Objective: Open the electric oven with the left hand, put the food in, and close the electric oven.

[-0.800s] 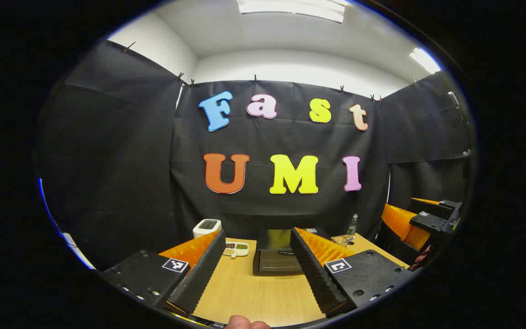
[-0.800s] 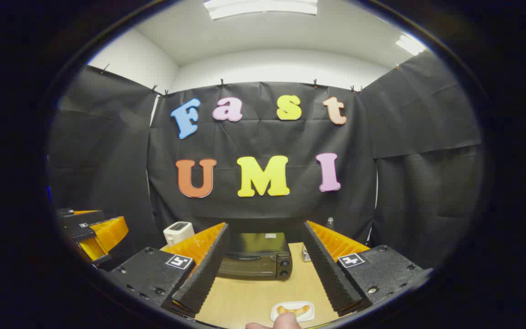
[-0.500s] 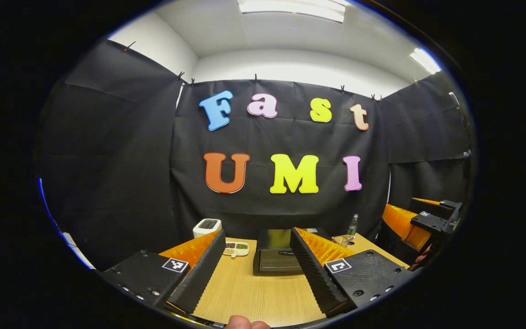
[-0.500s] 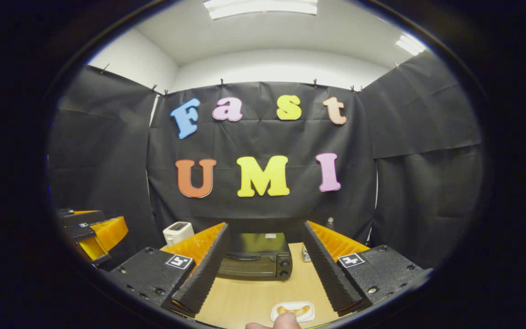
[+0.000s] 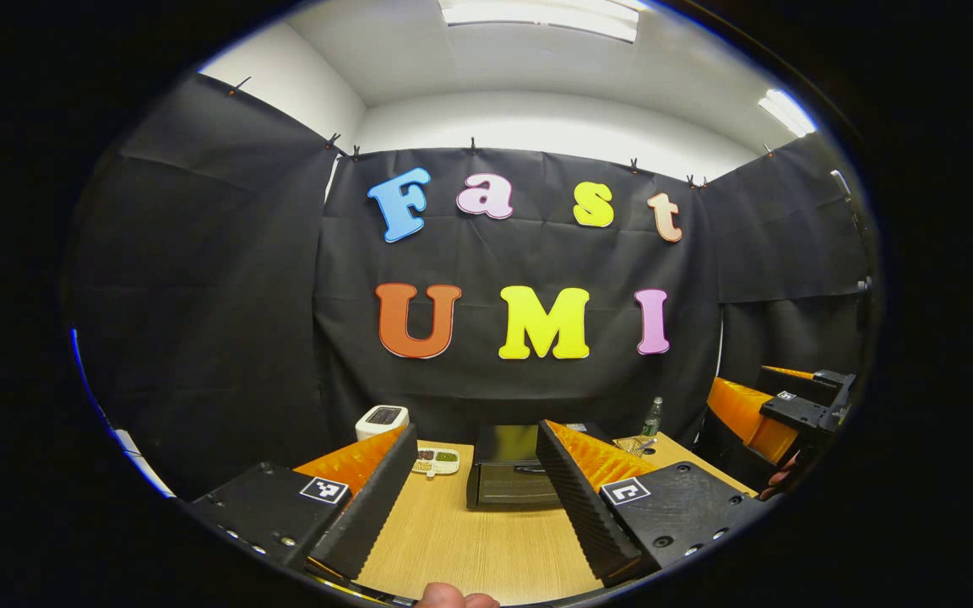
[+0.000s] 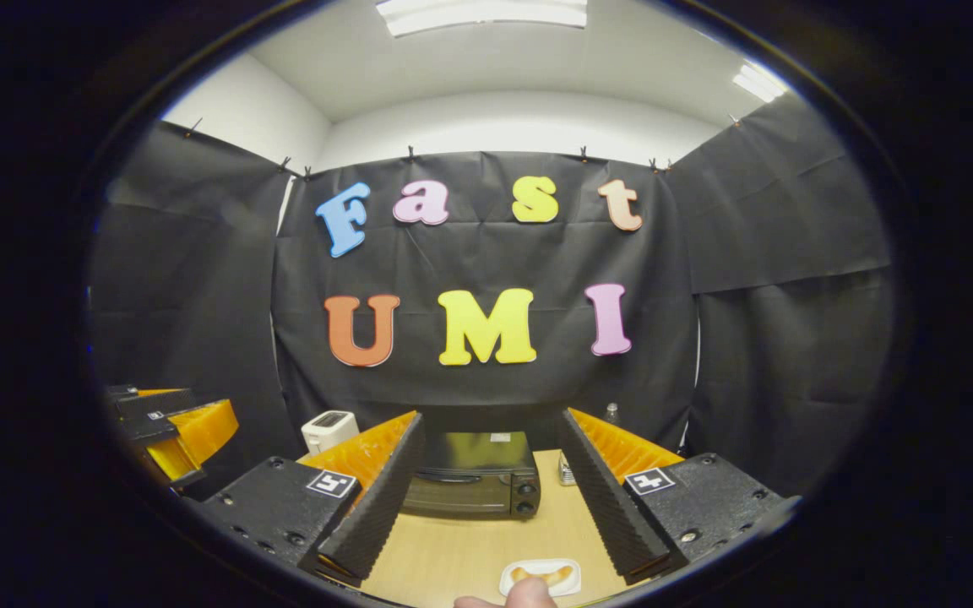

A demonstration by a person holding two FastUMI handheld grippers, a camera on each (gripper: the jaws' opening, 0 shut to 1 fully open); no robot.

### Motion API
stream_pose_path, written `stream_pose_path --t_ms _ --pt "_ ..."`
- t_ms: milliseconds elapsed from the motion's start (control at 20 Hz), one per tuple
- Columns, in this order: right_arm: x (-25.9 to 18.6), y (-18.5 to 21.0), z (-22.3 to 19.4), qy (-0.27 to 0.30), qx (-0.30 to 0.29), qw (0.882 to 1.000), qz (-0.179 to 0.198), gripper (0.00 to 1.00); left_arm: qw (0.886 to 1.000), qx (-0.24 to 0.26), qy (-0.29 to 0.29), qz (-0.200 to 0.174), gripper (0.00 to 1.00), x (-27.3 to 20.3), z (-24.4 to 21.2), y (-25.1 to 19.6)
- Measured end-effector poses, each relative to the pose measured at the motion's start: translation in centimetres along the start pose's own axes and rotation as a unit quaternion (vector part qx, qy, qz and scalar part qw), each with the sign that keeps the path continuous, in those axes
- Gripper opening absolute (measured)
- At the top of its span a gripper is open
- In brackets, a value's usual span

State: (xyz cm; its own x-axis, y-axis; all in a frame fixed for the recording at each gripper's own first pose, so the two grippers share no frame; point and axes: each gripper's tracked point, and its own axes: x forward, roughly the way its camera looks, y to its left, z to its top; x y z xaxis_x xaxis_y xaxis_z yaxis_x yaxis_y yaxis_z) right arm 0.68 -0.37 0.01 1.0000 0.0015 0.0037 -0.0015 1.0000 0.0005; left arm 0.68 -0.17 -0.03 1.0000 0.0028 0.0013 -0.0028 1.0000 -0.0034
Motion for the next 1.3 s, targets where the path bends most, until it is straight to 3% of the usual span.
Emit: stream_pose_path --t_ms 850,1300 --pt "2.4 -2.6 -1.6 0.019 0.007 1.000 -0.001 0.97 1.000 -0.001 0.004 0.000 0.93 2.2 -0.7 -2.5" --pt "4.2 -10.4 -2.7 0.017 0.004 0.999 -0.051 0.97 0.998 -0.007 0.047 -0.035 0.93 7.4 -4.0 -8.0"
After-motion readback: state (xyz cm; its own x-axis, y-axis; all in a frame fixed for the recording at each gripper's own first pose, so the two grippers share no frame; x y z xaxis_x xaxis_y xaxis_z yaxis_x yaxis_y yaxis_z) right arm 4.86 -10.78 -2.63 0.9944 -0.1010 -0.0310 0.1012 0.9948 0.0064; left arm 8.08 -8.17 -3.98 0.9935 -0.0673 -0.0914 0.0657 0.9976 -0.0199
